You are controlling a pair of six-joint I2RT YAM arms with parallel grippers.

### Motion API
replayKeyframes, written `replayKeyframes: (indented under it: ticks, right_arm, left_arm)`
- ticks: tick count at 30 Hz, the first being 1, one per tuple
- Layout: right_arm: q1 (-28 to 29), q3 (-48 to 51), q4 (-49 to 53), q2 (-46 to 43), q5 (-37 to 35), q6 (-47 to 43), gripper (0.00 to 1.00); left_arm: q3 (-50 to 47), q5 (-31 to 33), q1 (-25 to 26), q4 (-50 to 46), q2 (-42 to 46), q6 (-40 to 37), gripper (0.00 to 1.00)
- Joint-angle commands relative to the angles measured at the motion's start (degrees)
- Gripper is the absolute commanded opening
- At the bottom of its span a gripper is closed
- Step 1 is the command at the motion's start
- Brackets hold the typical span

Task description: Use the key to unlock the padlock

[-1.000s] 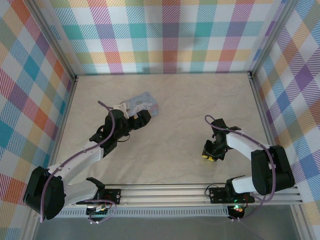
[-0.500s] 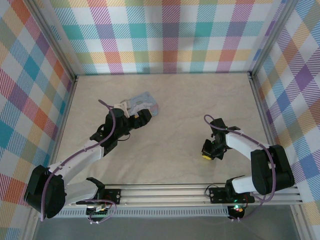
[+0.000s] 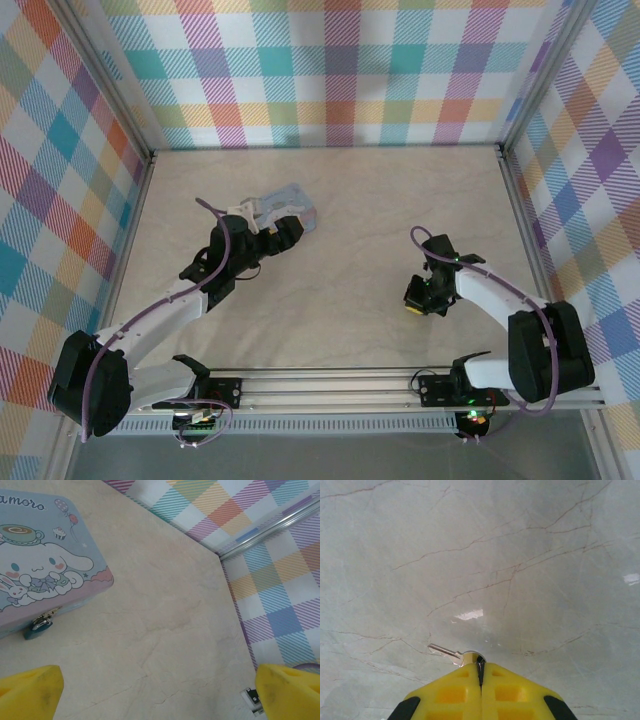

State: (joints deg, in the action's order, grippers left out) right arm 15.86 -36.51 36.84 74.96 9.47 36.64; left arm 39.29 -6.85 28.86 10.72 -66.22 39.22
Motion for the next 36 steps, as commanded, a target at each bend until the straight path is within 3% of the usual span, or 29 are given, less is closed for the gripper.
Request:
replayKeyframes:
  ticks: [1, 18, 26, 36]
  right_arm:
    - [0.6, -0.1, -0.9, -1.7, 0.5, -0.4, 0.00]
    - [0.6, -1.4, -19.3, -12.5, 9.1, 6.7, 0.00]
    - [1.4, -3.0, -31.1, -14.0, 10.2, 8.9, 0.00]
    - [5.2, -5.4, -35.6, -12.3, 11.4, 9.7, 0.00]
  left_arm:
    - [1.6, -0.4, 0.8, 1.2, 0.5, 1.3, 0.98]
    - [4.0, -4.2, 1.6, 6.9, -3.6, 9.9, 0.96]
    - [7.5, -4.5, 4.9, 7.8, -6.3, 10.0, 0.93]
    - [13.2, -5.6, 9.7, 9.3, -12.8, 9.6, 0.85]
